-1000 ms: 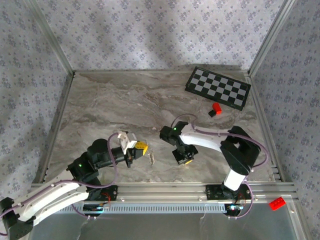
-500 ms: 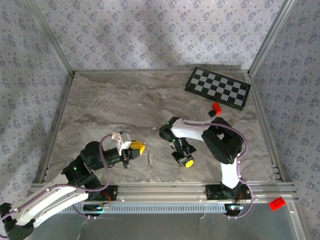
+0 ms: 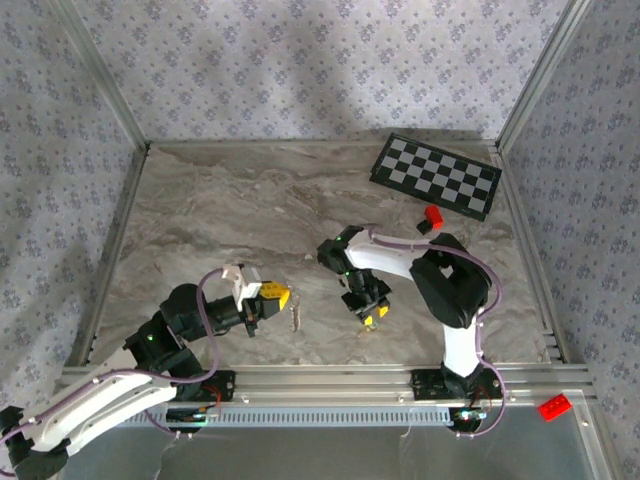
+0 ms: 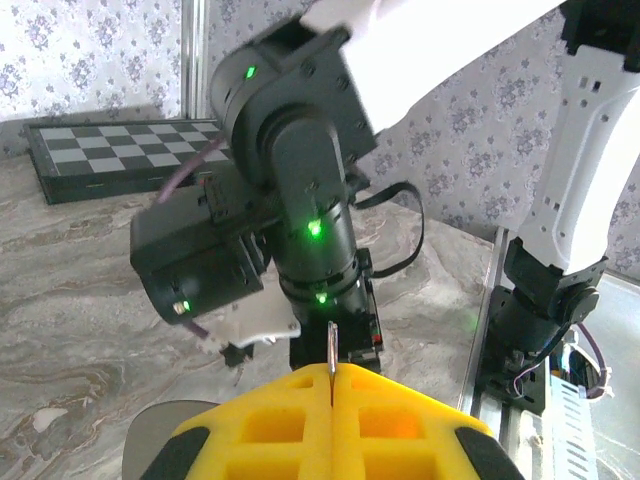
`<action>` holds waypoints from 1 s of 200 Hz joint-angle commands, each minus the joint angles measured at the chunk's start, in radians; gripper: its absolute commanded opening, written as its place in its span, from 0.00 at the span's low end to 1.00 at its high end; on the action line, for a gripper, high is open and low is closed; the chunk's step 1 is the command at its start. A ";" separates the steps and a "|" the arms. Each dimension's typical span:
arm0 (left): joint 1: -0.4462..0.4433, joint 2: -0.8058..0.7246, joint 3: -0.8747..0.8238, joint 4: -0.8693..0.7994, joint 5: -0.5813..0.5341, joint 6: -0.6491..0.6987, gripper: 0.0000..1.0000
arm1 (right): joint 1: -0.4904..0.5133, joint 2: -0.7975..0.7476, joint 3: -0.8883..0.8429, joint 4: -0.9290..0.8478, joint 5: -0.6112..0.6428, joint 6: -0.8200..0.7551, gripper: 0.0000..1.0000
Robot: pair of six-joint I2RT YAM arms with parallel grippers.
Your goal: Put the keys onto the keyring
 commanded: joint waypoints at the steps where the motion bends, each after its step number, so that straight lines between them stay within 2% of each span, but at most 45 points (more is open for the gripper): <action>1: 0.004 0.006 0.022 0.026 -0.002 -0.011 0.00 | 0.023 -0.082 0.022 -0.005 0.049 0.047 0.41; 28: 0.004 0.011 0.016 0.028 -0.002 -0.011 0.00 | 0.058 -0.181 -0.060 0.055 0.026 0.146 0.49; 72: 0.005 0.036 0.020 0.032 0.008 -0.013 0.00 | 0.093 -0.333 -0.272 0.231 -0.009 0.314 0.52; 110: 0.006 0.050 0.022 0.039 0.010 -0.008 0.00 | 0.091 -0.411 -0.410 0.352 0.000 0.378 0.49; 200: 0.006 0.051 0.039 0.031 0.013 -0.006 0.00 | 0.102 -0.512 -0.553 0.490 0.076 0.437 0.42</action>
